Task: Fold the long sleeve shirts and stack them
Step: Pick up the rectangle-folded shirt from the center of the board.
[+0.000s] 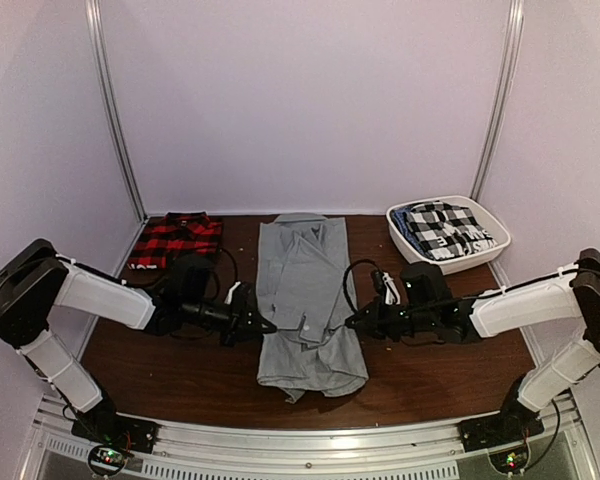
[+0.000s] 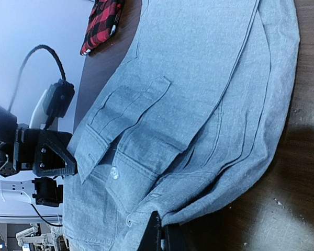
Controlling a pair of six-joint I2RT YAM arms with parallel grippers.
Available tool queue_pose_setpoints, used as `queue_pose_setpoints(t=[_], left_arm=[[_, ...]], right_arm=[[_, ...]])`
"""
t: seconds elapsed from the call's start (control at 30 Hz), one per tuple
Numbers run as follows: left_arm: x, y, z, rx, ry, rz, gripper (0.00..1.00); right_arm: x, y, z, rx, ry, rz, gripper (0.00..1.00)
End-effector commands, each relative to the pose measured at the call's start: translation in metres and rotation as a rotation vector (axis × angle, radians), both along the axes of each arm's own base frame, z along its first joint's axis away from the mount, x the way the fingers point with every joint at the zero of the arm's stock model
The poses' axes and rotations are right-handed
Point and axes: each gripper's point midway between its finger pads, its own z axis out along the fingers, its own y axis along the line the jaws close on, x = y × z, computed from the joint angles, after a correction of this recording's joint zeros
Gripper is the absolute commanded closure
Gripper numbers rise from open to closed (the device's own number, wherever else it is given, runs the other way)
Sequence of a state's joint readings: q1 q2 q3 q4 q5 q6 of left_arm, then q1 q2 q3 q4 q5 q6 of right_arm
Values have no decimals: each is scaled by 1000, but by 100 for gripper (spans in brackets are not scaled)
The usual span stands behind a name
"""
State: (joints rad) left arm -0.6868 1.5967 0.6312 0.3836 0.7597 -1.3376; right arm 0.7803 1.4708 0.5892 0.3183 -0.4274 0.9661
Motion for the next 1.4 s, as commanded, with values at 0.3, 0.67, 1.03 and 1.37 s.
queue_pose_setpoints(t=[0.3, 0.67, 1.03, 1.37], left_arm=[[-24, 21, -34, 87, 48, -32, 92], [-29, 24, -61, 165, 22, -72, 61], [-42, 15, -70, 197, 31, -93, 64], [-48, 11, -50, 156, 15, -112, 100]], right_arm=[[-10, -2, -7, 35, 13, 30, 100], [-26, 0, -20, 35, 49, 48, 100], [-28, 2, -19, 34, 48, 54, 100], [-24, 5, -10, 35, 29, 56, 100]])
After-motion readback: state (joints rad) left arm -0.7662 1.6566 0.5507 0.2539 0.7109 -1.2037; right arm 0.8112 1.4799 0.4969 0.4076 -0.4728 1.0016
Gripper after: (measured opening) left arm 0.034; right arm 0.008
